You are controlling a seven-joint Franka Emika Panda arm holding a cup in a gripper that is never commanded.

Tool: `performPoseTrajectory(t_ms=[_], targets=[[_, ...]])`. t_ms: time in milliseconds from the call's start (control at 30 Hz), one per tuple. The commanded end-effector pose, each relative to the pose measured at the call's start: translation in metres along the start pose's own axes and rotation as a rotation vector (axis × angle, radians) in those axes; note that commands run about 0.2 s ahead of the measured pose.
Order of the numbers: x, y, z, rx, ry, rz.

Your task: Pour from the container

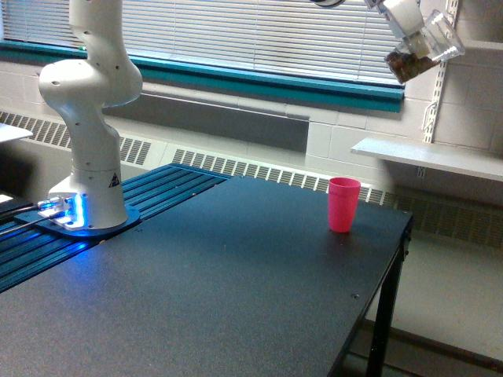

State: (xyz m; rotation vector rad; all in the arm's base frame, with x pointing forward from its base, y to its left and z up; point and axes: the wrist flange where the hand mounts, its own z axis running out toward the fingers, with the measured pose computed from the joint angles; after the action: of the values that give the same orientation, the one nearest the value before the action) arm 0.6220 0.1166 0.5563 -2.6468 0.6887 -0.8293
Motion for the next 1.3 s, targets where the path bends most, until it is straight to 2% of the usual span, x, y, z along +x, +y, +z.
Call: performPoseTrajectory(t_ms=[33,233,433,600,833,1300], targets=[[-0.002,-0.027,-0.041,0.051,0.05,-0.032],[-0.003,-0.023,-0.038,0.041,0.046,-0.039],[-0.021,-0.026,-0.031,0.032,0.016,-0.078],[-0.049,-0.03,-0.023,0.01,-0.023,-0.132],[-0.084,-0.031,-0.021,-0.018,-0.052,-0.187],[-0.138,-0.015,-0.026,-0.064,-0.067,-0.246]])
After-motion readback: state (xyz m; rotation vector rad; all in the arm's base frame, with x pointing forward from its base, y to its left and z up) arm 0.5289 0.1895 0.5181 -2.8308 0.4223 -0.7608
